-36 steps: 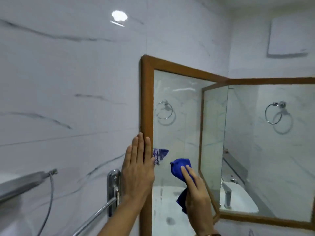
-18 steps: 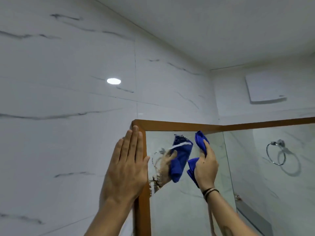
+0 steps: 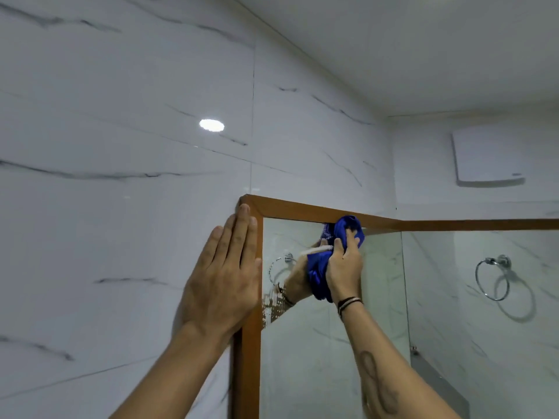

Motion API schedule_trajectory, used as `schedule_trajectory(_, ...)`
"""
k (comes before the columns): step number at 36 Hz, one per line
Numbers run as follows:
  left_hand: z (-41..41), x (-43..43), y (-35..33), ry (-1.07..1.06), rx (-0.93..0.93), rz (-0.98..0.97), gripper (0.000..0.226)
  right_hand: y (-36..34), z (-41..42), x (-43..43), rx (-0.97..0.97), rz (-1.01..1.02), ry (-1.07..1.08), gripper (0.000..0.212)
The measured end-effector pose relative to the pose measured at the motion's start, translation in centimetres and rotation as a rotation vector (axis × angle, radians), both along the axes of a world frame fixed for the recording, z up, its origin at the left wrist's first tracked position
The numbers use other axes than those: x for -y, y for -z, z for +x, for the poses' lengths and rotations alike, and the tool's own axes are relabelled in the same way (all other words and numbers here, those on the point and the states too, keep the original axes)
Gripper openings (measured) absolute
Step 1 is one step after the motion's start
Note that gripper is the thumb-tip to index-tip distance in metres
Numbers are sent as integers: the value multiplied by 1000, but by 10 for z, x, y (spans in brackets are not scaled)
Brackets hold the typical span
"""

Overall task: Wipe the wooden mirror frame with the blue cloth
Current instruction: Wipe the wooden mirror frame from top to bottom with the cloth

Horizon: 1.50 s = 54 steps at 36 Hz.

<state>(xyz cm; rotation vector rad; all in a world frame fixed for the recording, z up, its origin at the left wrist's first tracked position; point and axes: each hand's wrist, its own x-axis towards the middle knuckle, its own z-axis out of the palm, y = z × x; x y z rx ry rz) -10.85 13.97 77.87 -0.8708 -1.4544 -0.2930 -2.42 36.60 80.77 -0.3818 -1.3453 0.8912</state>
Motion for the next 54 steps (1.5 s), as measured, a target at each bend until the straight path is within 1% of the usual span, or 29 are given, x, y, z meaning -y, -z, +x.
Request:
schedule_trajectory(3,-4,8,-10,-16,-71,-34,63,13,-14,24,3,129,-8,53)
schedule_trajectory(5,-8,9,-12,-24,-72,-26,66,25,-19,21,33,207,20,54)
schedule_trajectory(7,-9,7,-12,-20,-46,-6,71,20,-15,10,31,148,57,52)
schedule_trajectory(9,-10,5,-11,-8,-32,-4,73,11,-12,3,-24,11,54,49)
schedule_trajectory(10,-11,5,-10,-5,-34,-8,74,7,-14,6,-48,-7,40,48)
schedule_trajectory(12,-10,5,-12,-9,-37,-7,74,10,-23,27,-49,73,-1,49)
schedule_trajectory(15,-7,4,-11,-6,-37,16,74,34,-32,53,-2,322,-22,53)
schedule_trajectory(16,-6,4,-10,-11,-43,22,74,40,-31,55,16,374,-12,55)
schedule_trajectory(17,-6,5,-9,-23,-39,25,74,40,-27,54,22,383,-3,57)
schedule_trajectory(18,-6,6,-9,-33,-25,19,75,35,-24,53,5,344,11,56)
schedule_trajectory(20,-4,8,-8,-42,11,4,75,23,-21,54,-60,170,18,52)
schedule_trajectory(21,-4,9,-7,-38,20,5,75,19,-22,59,-74,123,6,50)
schedule_trajectory(22,-5,8,-8,-28,17,11,76,17,-25,66,-78,130,-14,49)
schedule_trajectory(23,-6,7,-8,-13,11,18,76,18,-27,74,-76,171,-29,49)
schedule_trajectory(25,-7,5,-9,7,-5,40,76,29,-31,86,-53,319,-39,51)
schedule_trajectory(27,-9,3,-7,11,-12,56,75,40,-31,88,-12,435,-42,57)
schedule_trajectory(32,-12,1,-6,11,-6,61,73,38,-31,95,-51,408,-98,56)
schedule_trajectory(35,-13,-2,-5,-13,-27,74,69,46,-36,99,6,581,-64,60)
schedule_trajectory(37,-15,-4,-5,-14,-32,77,68,53,-37,96,31,644,-67,61)
schedule_trajectory(41,-17,-4,-5,12,-24,68,65,72,-34,90,59,642,-95,59)
schedule_trajectory(45,-15,0,-4,16,-15,70,66,128,-34,89,82,632,-105,69)
schedule_trajectory(47,-13,0,-4,8,-14,63,67,142,-34,88,92,647,-92,69)
schedule_trajectory(49,-13,-2,-3,-11,-17,51,69,133,-37,86,92,641,-84,66)
schedule_trajectory(54,-13,-1,0,-26,-8,42,64,82,-44,82,89,681,1,62)
